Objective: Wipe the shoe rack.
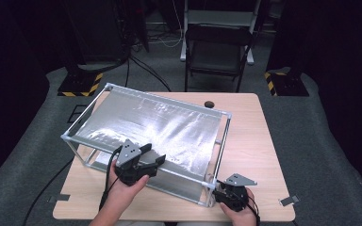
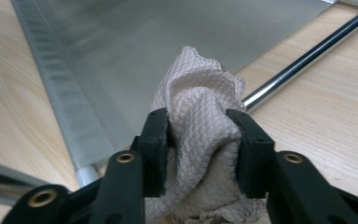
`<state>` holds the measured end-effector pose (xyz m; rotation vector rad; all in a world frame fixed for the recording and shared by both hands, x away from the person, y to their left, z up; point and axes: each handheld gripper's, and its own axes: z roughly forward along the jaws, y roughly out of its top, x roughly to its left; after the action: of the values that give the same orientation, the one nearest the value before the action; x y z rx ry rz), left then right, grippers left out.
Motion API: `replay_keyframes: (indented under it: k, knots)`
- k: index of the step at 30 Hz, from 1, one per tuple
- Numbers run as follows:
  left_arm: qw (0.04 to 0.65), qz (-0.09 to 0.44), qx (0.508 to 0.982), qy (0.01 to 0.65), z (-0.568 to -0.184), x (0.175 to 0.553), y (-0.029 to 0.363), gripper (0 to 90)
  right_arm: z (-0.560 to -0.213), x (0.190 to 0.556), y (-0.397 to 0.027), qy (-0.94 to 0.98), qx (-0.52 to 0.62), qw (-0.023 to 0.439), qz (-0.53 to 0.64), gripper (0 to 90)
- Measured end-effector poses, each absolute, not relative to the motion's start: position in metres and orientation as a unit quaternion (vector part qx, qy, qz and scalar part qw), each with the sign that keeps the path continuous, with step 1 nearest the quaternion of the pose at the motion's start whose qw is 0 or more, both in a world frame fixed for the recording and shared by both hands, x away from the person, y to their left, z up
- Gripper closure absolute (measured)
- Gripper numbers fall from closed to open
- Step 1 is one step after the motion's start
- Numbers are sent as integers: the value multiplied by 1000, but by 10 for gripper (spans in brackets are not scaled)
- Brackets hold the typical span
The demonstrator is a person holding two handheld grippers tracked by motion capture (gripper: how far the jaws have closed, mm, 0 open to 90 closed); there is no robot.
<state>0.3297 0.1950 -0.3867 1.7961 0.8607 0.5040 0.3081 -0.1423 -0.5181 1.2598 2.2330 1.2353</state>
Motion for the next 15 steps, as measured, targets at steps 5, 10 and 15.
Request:
replay_keyframes:
  k: [5,10,15]
  knots:
    - [511,203,752,363,-385,330,194,342,-519,308,-138,788,424,168,414,604]
    - [510,203,754,361,-385,330,194,342,-520,322,-138,786,429,165,413,606]
    - [513,205,752,359,-386,331,195,343,-521,344,-147,777,445,157,418,602]
